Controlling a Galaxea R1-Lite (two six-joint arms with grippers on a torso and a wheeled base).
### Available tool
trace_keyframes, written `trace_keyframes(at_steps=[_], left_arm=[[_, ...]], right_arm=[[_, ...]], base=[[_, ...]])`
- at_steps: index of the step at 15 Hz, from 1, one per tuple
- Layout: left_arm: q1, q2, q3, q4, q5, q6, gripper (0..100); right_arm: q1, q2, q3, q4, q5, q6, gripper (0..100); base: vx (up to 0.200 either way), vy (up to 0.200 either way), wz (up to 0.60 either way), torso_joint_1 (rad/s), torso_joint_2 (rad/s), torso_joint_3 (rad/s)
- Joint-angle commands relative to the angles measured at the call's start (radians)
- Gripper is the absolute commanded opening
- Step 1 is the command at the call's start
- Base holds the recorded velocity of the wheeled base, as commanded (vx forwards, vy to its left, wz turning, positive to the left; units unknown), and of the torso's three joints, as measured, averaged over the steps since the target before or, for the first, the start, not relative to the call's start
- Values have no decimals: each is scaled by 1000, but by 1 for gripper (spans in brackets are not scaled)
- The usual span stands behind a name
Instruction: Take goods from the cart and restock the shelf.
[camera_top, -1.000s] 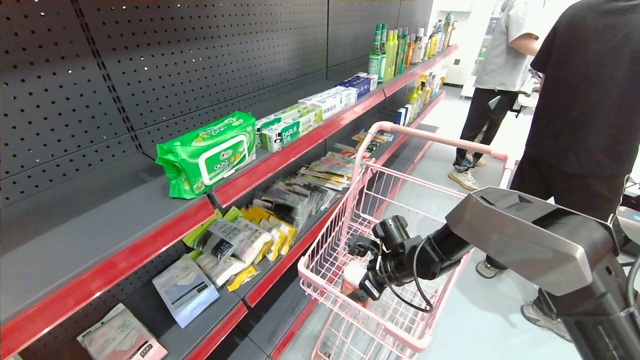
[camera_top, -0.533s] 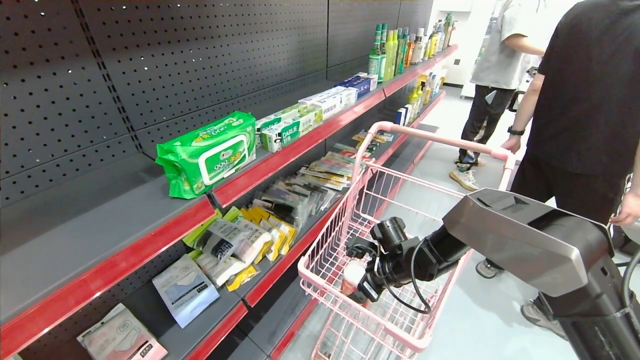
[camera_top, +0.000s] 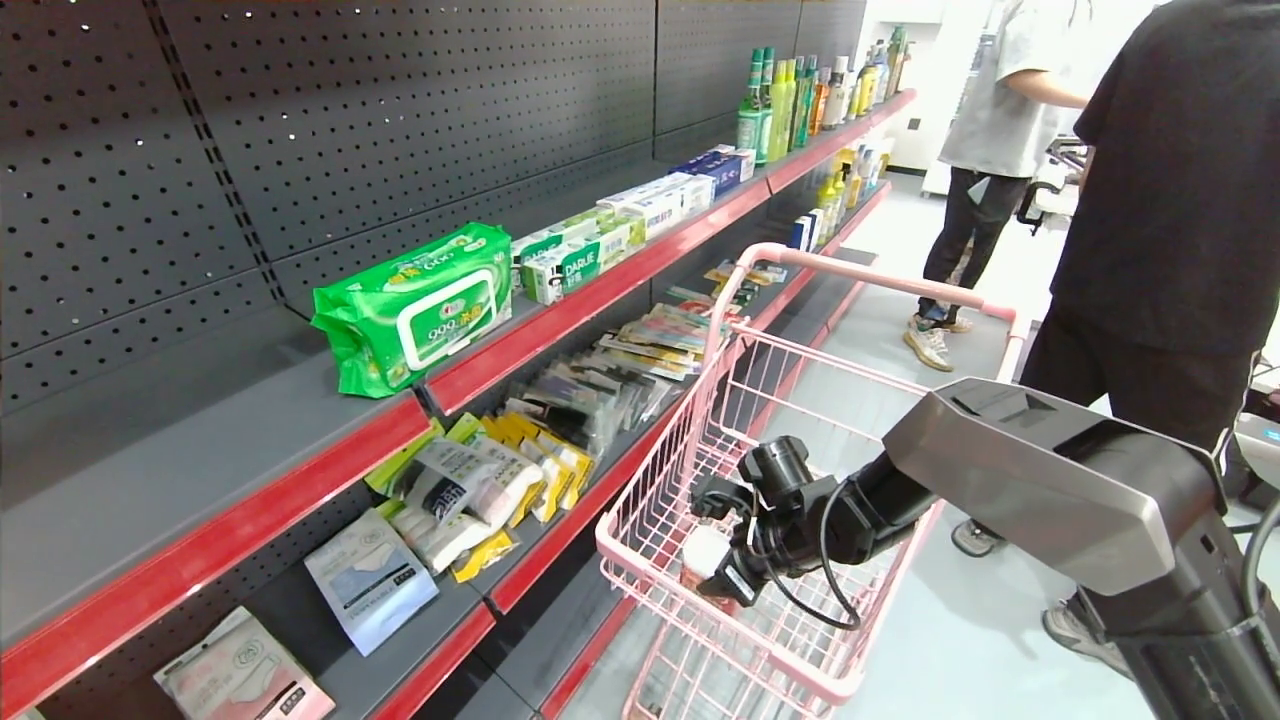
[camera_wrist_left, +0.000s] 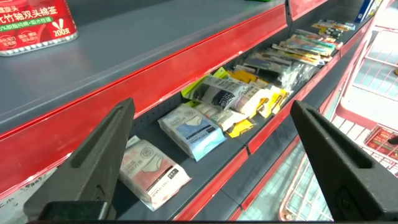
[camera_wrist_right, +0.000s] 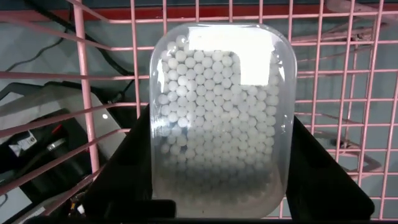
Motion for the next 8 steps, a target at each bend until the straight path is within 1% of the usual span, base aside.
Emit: trace_keyframes(at_steps=[1,3,5,7,8], left_arm=[[1,1,0,0,0,0,100],[1,1,0,0,0,0,100],[1,1,0,0,0,0,100],[1,1,0,0,0,0,100],[1,1,0,0,0,-1,100]], right_arm=[[1,-2,-1,0,0,8,0],[-2,-29,32,-2,-37,22,0],[-13,-86,59,-3,-43,39,0],[-36,-187,82,1,-43,133,0],[-42,-221,98,1,-43,159,0]], base=[[0,0,0,0,0,0],[0,0,0,0,0,0],[0,0,0,0,0,0],[0,0,0,0,0,0],[0,0,0,0,0,0]])
